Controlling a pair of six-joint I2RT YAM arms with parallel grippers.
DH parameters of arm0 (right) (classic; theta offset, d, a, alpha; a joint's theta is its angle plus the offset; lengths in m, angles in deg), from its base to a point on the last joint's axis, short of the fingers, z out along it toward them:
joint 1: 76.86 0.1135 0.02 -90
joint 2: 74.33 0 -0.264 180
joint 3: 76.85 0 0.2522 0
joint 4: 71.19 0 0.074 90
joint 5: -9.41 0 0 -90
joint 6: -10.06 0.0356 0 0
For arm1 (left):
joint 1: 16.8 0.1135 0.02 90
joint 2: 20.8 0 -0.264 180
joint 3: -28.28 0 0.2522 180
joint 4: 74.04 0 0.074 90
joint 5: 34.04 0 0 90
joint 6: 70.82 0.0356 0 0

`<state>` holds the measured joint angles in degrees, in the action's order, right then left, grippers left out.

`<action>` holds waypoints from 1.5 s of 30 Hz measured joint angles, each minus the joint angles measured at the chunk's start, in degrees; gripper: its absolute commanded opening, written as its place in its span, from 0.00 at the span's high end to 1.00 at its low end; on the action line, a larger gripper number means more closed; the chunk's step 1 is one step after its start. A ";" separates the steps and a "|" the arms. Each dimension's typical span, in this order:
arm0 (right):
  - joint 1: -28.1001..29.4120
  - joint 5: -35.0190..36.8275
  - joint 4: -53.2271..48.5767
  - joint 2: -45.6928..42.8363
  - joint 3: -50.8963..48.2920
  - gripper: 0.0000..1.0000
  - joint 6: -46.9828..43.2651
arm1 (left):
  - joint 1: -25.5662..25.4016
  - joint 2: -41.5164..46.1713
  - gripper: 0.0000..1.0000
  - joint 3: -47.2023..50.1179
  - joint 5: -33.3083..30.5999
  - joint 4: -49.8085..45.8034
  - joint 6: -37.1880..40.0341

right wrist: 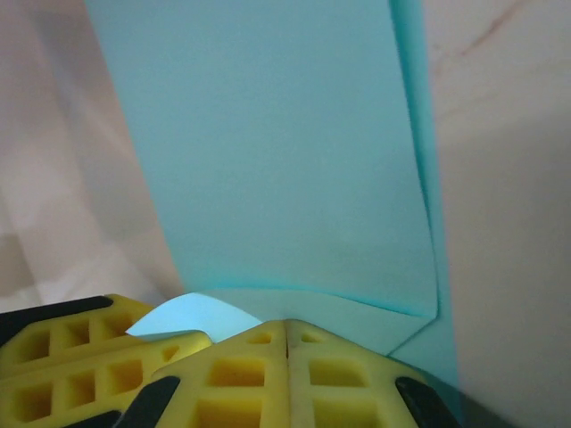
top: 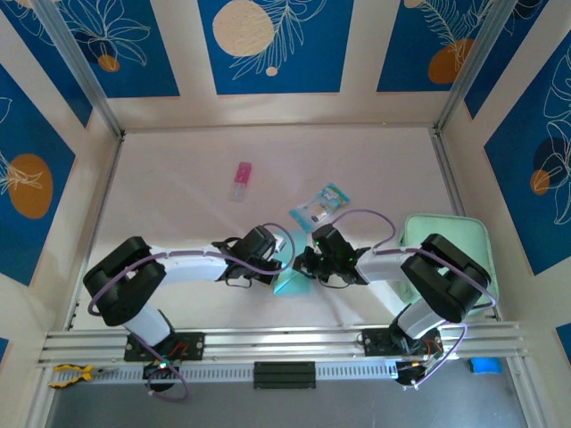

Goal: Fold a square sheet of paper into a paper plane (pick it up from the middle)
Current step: Fold the triangle a second time at the center of the table.

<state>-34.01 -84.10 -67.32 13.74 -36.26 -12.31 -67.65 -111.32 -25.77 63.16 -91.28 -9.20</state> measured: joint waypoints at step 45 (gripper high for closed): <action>-0.22 -0.55 3.63 0.22 -1.75 1.00 1.03 | -0.04 -4.76 0.90 -6.91 19.54 -5.35 -2.64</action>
<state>-34.23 -84.64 -63.70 13.96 -38.01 -11.28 -67.70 -116.08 -32.68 82.70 -96.64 -11.84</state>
